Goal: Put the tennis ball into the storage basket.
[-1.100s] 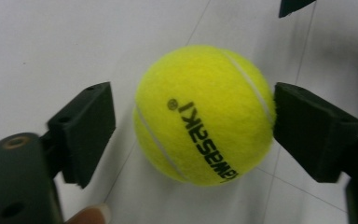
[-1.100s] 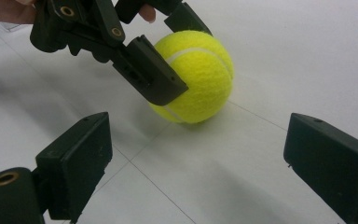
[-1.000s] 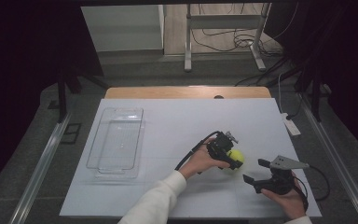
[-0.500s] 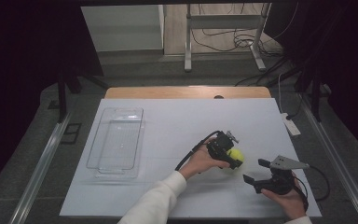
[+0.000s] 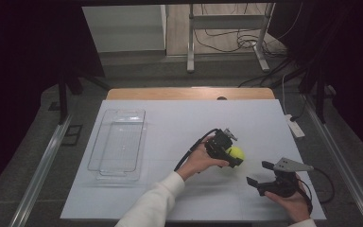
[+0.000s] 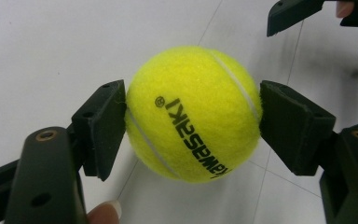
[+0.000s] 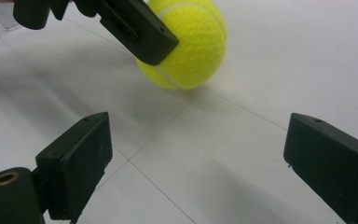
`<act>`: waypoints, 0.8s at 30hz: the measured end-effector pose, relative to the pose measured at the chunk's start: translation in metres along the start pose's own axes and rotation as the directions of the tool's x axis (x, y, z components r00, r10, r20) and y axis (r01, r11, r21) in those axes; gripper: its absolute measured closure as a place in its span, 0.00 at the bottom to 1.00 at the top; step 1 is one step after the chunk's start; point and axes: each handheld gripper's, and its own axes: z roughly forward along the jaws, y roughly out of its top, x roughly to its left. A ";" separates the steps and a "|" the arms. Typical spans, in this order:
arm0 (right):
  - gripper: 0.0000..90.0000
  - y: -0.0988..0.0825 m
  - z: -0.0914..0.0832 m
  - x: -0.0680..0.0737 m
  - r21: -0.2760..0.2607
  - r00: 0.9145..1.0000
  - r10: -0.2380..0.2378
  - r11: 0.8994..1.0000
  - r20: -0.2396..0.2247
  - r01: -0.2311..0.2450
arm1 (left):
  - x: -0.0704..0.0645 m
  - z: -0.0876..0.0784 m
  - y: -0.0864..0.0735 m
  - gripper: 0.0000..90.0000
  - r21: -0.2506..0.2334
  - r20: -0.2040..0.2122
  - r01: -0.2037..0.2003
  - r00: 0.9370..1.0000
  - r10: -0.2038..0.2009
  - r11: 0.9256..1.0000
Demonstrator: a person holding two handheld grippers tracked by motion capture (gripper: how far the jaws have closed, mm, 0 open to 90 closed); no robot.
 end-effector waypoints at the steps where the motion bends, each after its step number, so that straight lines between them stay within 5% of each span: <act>1: 0.09 0.000 0.000 0.000 0.001 1.000 0.000 1.000 0.002 0.000 | 0.000 -0.002 0.000 0.30 0.004 0.002 -0.005 1.000 0.005 1.000; 24: 0.09 0.000 0.000 0.001 0.003 1.000 -0.001 1.000 0.001 0.001 | 0.002 -0.028 -0.006 0.30 -0.032 -0.027 -0.014 1.000 0.013 0.999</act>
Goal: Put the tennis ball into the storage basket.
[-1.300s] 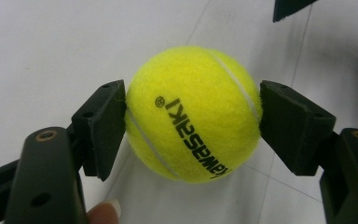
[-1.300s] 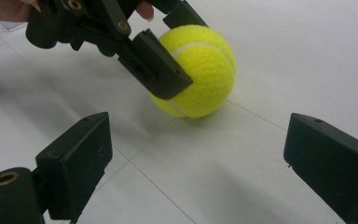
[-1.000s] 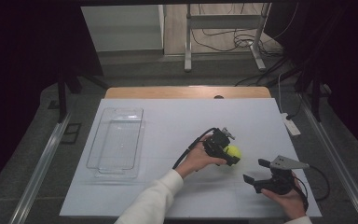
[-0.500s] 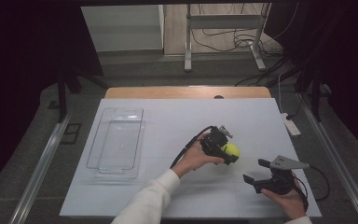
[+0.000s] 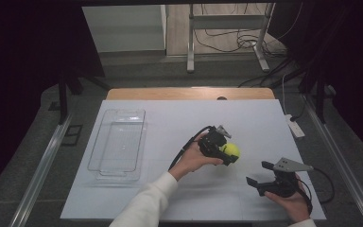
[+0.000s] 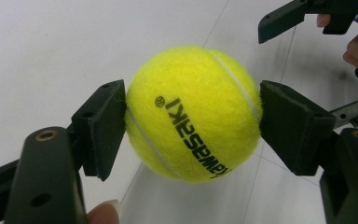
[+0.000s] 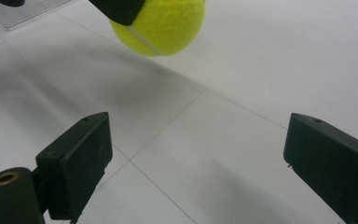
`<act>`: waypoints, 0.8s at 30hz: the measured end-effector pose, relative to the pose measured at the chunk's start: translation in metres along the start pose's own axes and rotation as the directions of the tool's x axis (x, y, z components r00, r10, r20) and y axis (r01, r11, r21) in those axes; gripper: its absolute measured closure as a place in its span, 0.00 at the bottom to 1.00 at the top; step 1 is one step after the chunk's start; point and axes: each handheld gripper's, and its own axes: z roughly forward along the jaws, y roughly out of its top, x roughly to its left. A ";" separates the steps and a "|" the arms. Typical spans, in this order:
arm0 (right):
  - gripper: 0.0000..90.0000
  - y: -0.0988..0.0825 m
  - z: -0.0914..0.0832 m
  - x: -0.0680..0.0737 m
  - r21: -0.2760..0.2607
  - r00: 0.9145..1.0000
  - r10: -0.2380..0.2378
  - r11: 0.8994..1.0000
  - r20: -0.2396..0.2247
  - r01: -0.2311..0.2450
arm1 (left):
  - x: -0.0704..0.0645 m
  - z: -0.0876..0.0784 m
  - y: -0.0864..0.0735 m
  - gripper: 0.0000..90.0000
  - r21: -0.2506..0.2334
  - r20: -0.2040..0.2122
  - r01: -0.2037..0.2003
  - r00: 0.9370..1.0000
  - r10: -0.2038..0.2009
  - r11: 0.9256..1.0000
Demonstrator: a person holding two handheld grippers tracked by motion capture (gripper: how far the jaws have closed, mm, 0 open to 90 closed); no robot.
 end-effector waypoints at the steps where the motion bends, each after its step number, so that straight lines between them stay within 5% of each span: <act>1: 0.09 0.000 0.000 0.000 0.001 1.000 -0.001 1.000 0.000 0.001 | 0.000 -0.001 0.000 0.30 -0.001 0.000 0.002 1.000 -0.002 1.000; 24: 0.09 0.000 0.000 0.000 0.000 1.000 0.000 1.000 0.003 0.000 | 0.001 -0.020 -0.012 0.30 -0.047 -0.008 0.021 1.000 -0.021 0.999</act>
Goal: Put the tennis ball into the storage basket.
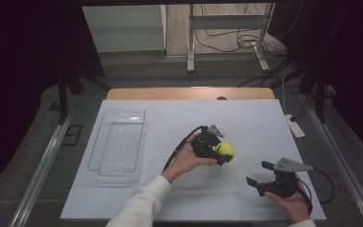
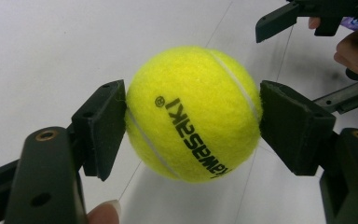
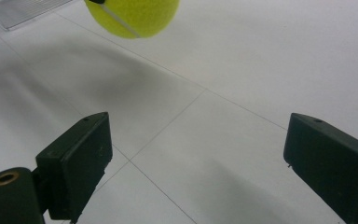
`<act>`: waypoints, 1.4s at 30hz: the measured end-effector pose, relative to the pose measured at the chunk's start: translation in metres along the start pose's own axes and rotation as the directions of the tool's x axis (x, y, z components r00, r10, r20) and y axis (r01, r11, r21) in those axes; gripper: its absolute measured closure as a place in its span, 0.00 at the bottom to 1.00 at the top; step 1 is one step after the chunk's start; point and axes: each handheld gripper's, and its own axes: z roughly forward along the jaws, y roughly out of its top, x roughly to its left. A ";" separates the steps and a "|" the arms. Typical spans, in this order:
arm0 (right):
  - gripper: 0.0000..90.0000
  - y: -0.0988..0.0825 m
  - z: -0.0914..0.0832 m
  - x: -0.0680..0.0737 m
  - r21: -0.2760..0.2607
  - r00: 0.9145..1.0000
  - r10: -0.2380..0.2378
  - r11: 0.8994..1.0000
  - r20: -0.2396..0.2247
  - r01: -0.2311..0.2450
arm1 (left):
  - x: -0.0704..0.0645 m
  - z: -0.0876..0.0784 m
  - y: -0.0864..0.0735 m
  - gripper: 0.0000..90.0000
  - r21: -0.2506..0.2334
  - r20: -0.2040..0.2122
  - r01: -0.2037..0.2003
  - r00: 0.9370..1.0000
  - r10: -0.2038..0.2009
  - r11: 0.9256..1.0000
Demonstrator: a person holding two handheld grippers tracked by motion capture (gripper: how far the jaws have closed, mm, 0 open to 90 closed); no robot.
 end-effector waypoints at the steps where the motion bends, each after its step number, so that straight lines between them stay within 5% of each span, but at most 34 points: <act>1: 0.09 0.000 0.000 0.000 0.000 1.000 0.000 1.000 0.001 0.000 | 0.000 -0.001 0.000 0.30 0.000 -0.003 0.001 1.000 -0.001 1.000; 42: 0.09 0.000 0.001 0.000 0.000 1.000 -0.001 1.000 0.005 0.001 | -0.001 -0.035 0.005 0.30 -0.078 -0.025 -0.024 0.999 0.022 0.997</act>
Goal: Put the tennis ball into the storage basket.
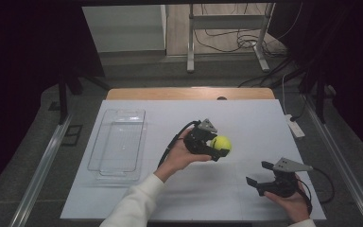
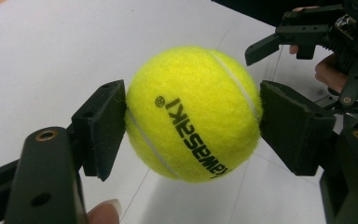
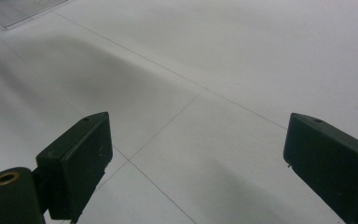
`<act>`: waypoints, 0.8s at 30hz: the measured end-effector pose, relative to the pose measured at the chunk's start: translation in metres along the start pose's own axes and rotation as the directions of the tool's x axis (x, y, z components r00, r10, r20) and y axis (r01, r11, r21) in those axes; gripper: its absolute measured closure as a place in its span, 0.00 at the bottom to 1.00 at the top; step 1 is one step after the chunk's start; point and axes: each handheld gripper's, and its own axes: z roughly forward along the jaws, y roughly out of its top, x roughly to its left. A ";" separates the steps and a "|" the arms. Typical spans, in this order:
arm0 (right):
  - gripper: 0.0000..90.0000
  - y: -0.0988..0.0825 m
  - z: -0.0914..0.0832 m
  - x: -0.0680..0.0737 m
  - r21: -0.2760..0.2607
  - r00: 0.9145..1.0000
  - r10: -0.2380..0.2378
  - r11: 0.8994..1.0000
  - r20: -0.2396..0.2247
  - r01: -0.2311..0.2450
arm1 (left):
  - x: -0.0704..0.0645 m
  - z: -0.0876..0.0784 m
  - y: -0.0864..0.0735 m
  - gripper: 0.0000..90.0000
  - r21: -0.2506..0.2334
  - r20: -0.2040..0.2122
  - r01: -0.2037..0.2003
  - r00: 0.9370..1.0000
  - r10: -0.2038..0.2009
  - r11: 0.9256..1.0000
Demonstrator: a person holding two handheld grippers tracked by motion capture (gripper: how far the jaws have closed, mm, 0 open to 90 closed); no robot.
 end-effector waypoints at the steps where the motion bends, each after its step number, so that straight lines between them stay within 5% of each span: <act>1: 0.09 0.000 0.000 0.000 -0.001 1.000 0.000 1.000 -0.002 0.000 | 0.000 -0.001 0.000 0.30 -0.003 -0.001 -0.002 1.000 0.002 1.000; 24: 0.09 0.001 -0.001 0.001 -0.009 1.000 0.004 1.000 0.003 -0.004 | 0.006 -0.023 0.000 0.30 -0.043 -0.035 0.010 0.999 -0.012 0.999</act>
